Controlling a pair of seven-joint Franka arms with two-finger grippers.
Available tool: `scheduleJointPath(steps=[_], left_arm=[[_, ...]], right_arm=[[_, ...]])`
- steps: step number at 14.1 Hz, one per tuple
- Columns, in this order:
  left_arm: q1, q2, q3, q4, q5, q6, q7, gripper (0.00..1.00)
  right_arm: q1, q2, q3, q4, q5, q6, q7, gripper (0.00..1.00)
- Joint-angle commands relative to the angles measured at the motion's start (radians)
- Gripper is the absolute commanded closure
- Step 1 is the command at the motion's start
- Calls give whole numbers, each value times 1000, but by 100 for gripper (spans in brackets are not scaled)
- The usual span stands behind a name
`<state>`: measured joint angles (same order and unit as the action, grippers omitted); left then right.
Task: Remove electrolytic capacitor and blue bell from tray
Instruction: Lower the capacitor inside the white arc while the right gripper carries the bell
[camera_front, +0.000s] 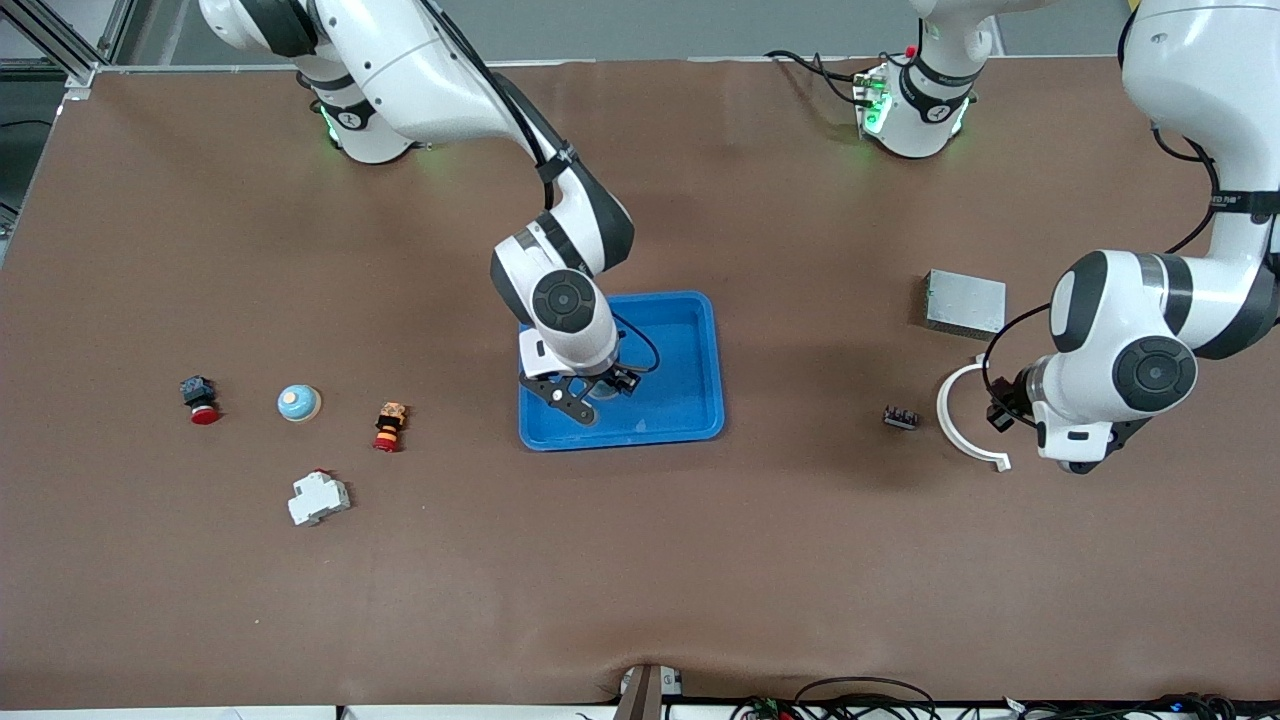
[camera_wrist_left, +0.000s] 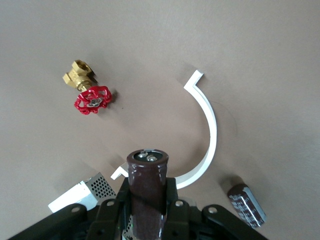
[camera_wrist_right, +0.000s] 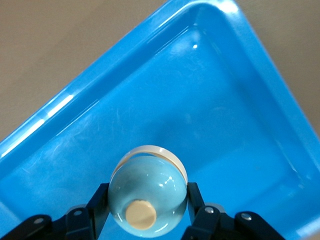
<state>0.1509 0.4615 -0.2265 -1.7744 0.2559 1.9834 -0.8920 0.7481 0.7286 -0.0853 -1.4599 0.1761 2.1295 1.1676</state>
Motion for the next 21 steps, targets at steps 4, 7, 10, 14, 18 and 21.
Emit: scheduleJointPath(steps=[4,7,10,14,18,21], left_arm=[[65,52,-5,-63,109,130,11,100],[68,68,-5,-62,115,143,10,87],[65,72,-7,-51,114,149,4,15],[67,11,-14,-51,100,135,7,0],[65,-61,-33,-53,98,83,91,0],[73,-110,-34,-50,97,69,234,0]], right_arm=[[-137,-76,-13,33,5,-187,-289,100],[-262,-150,-14,-17,2,-224,-561,100],[-384,-208,-22,-91,-18,-220,-846,100],[-554,-259,-22,-191,-27,-194,-1190,100],[-709,-250,-24,-194,-27,-168,-1504,100],[-792,-223,-22,-194,-27,-108,-1669,100]])
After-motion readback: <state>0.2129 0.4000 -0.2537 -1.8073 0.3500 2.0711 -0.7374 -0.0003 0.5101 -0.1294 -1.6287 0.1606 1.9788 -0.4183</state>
